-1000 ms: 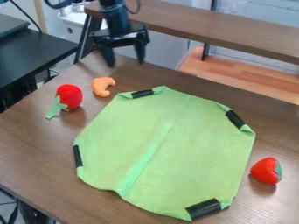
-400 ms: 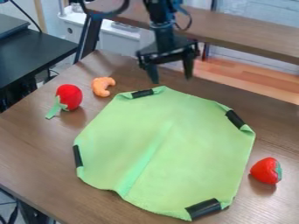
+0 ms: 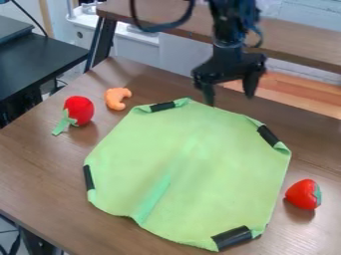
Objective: Fold the cloth from top right to bottom left
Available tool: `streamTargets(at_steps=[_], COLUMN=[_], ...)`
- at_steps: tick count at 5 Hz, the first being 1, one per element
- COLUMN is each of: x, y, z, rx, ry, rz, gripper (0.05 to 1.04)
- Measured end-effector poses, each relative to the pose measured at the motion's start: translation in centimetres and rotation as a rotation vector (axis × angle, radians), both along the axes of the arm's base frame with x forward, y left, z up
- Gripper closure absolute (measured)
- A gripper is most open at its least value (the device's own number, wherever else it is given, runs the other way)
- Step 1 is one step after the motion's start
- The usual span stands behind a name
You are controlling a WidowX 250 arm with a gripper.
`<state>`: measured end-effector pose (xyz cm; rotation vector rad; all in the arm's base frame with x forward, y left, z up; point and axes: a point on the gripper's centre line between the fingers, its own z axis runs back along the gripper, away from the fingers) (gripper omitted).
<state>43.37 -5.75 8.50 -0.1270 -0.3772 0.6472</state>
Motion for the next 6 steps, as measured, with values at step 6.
streamTargets(at_steps=[6], x=[7.0], y=[-7.8], z=[-5.7], rx=[0.127], ry=[0.042], rz=[0.128], gripper=[0.084])
